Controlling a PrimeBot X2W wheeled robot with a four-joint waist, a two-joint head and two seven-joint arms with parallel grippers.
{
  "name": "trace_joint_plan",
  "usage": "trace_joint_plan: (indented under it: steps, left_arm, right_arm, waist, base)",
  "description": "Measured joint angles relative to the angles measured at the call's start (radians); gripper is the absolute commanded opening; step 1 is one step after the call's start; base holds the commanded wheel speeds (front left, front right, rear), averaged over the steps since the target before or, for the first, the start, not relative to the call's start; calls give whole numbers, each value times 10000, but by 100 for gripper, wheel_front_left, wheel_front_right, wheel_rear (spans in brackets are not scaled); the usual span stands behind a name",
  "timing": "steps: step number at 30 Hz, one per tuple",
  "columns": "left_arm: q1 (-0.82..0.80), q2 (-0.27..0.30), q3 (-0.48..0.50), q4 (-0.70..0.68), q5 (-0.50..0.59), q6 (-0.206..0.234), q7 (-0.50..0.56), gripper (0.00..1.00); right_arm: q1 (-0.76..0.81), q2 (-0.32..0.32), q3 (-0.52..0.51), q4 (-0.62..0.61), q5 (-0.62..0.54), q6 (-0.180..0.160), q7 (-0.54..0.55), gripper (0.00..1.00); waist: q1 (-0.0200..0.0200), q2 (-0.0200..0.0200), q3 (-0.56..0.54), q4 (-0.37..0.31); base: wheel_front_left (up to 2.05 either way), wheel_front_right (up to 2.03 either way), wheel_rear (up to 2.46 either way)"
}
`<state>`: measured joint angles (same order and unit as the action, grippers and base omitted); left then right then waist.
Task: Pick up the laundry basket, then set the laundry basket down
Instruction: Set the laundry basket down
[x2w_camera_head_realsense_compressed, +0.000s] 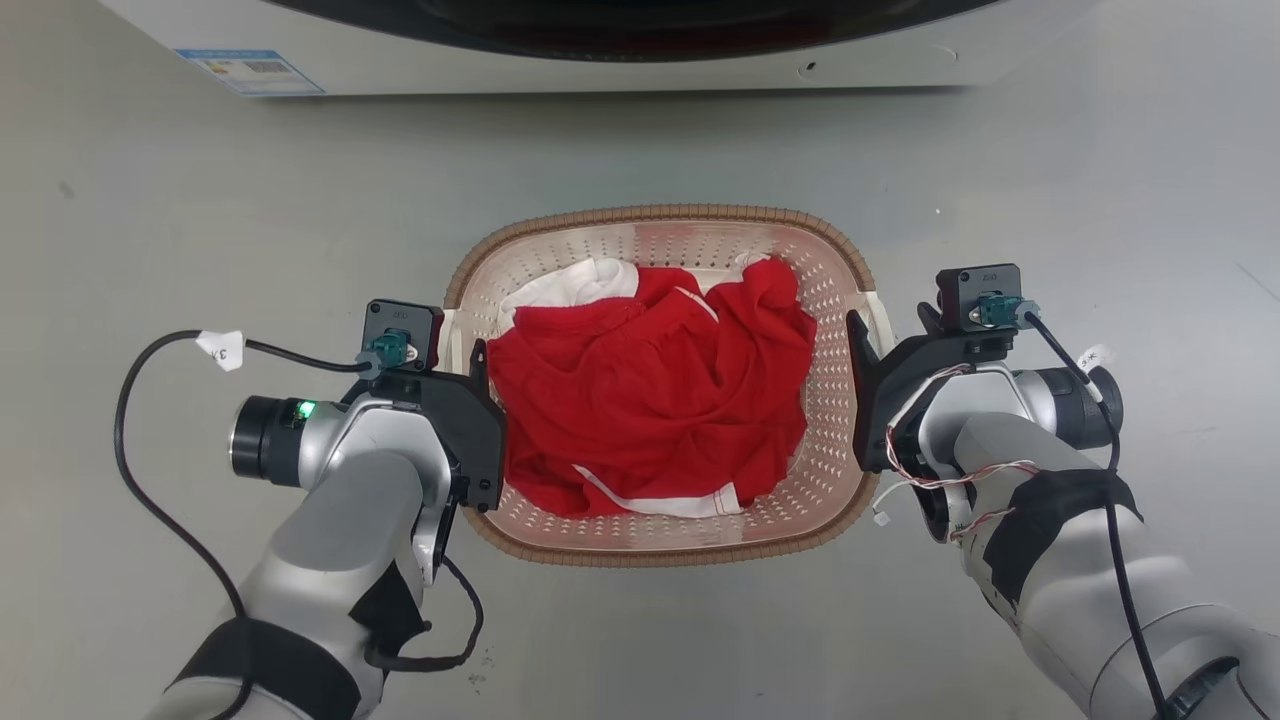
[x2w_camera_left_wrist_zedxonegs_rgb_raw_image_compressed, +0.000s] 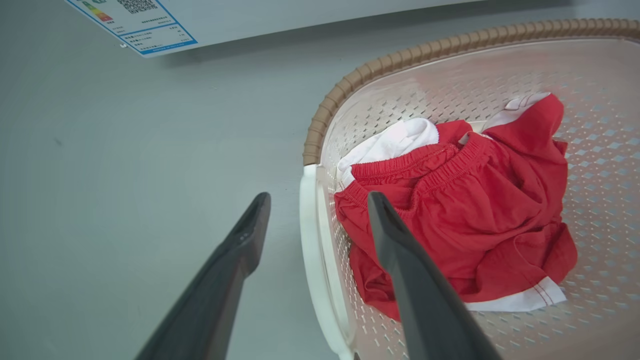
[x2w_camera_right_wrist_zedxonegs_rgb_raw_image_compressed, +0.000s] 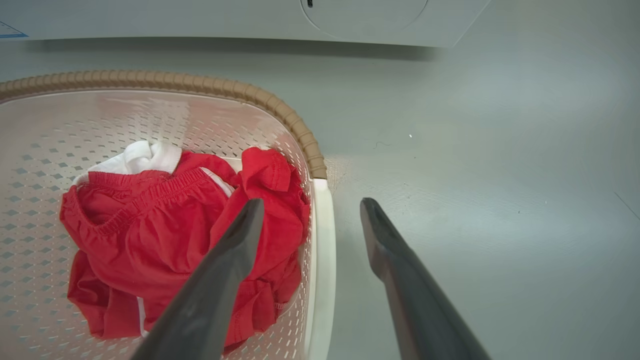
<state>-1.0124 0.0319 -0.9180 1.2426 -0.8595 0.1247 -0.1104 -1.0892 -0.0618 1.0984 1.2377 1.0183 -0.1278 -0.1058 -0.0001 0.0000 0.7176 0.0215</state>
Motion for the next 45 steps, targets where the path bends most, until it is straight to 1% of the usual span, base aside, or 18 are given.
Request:
trace_joint_plan:
  steps: [5, 8, 11, 13, 20, 26, 31, 38, 45]
  left_arm:
    - [215, 2, 42, -119, -6, -23, -658, 100]
    - [351, -6, 79, -213, -13, -107, -1058, 100]
    - [577, -2, 136, -286, -19, -119, -1231, 100]
    - [769, -4, 194, -349, -33, -201, -1325, 100]
    - [1616, 29, 491, -491, -111, -196, -1394, 100]
    - [2520, 293, 823, -1089, -104, -194, -1394, 100]
    - [3214, 426, 1024, -1825, 109, -188, -1394, 100]
    - [4368, 805, 1367, -2824, 677, -94, -1394, 100]
    - [5314, 949, 1776, -3843, 1118, -46, -1394, 100]
  right_arm:
    - [3, 0, -40, 29, -12, 151, -568, 100]
    - [42, -2, -123, 33, -12, 238, -980, 100]
    - [196, 2, -196, 35, -10, 309, -1212, 100]
    - [364, 0, -244, 35, -6, 362, -1329, 100]
    - [1165, 2, -443, -59, 23, 487, -1434, 100]
    - [2026, 10, -803, -504, 23, 487, -1434, 100]
    - [2836, -35, -1181, -1016, 6, 485, -1434, 100]
    - [3835, -201, -1699, -1977, -359, 387, -1434, 100]
    - [4808, -430, -2157, -2880, -884, 290, -1432, 100]
  waist:
    - [0, 0, -470, 32]
    - [-1, 0, -793, 49]
    - [-1, 0, -1146, 63]
    - [-1, 0, -1399, 71]
    - [-1, 0, -2349, 92]
    - [0, 0, -3209, 89]
    - [-1, -1, -3935, 101]
    - [-1, -1, -4901, 157]
    - [-1, -2, -5658, 211]
  base:
    - [0, 0, 0]
    - [0, 0, 0]
    - [0, 0, 0]
    - [0, 0, 0]
    - [0, 0, 0]
    - [0, 0, 0]
    - [0, 0, 0]
    - [0, 0, 0]
    - [0, 0, 0]
